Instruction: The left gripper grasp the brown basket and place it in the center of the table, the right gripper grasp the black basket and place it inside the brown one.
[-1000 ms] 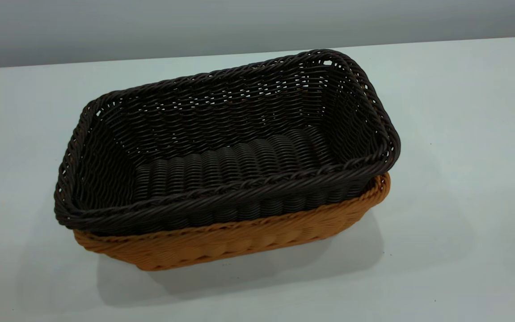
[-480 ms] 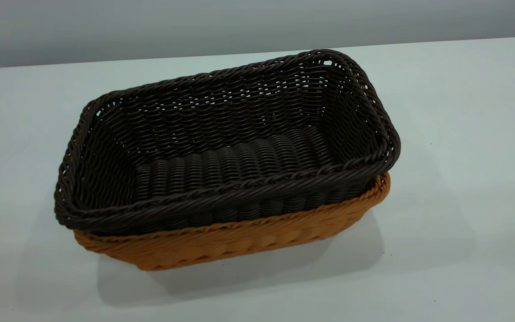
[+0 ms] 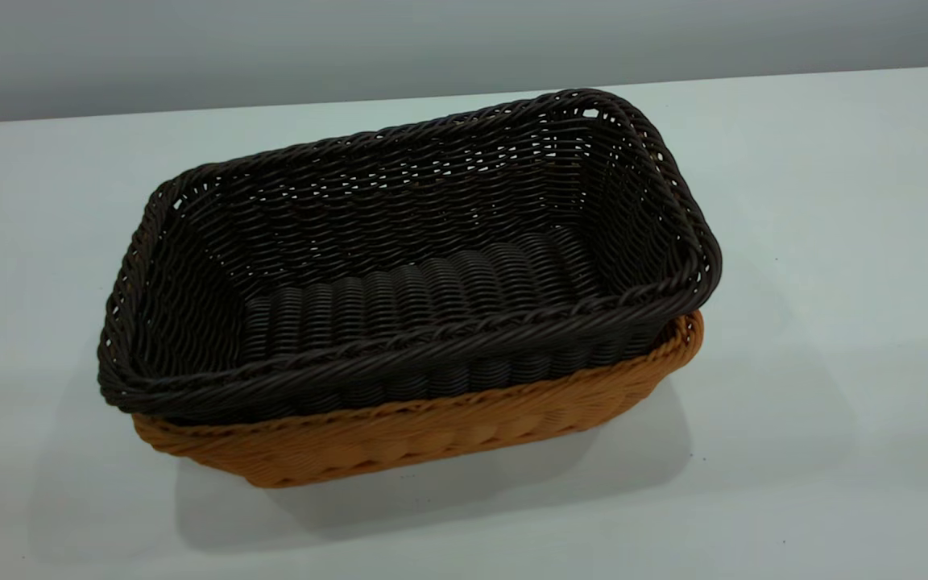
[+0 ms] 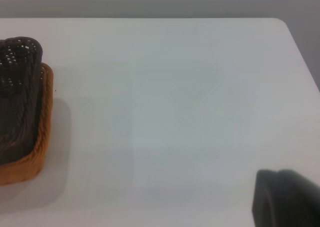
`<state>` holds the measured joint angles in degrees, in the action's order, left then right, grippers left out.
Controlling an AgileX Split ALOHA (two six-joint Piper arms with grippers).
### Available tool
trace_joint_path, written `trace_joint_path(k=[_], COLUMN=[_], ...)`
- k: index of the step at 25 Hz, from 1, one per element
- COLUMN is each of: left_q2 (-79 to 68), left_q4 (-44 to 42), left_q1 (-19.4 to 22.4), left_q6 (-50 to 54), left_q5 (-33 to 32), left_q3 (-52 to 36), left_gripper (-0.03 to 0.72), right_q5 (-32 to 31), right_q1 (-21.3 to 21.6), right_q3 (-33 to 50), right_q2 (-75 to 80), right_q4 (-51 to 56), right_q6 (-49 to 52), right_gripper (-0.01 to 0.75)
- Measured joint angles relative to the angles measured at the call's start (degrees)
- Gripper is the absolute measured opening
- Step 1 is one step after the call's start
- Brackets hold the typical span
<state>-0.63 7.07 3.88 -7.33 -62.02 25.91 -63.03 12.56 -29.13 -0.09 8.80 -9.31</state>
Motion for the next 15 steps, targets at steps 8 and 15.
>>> trace_joint_path(k=[8,15], left_q2=[0.7,0.6], left_q4=[0.1,0.1], left_q1=[-0.1,-0.1], left_q6=[0.1,0.1], left_q5=[-0.2,-0.2], left_q3=[0.1,0.1], left_gripper=[-0.001,-0.001], right_q5=[0.1,0.2], right_q1=[0.0,0.0], right_q3=[0.1,0.1], right_q2=[0.1,0.1], right_q4=[0.2,0.2], right_q6=[0.0,0.0], right_gripper=[0.003,0.003])
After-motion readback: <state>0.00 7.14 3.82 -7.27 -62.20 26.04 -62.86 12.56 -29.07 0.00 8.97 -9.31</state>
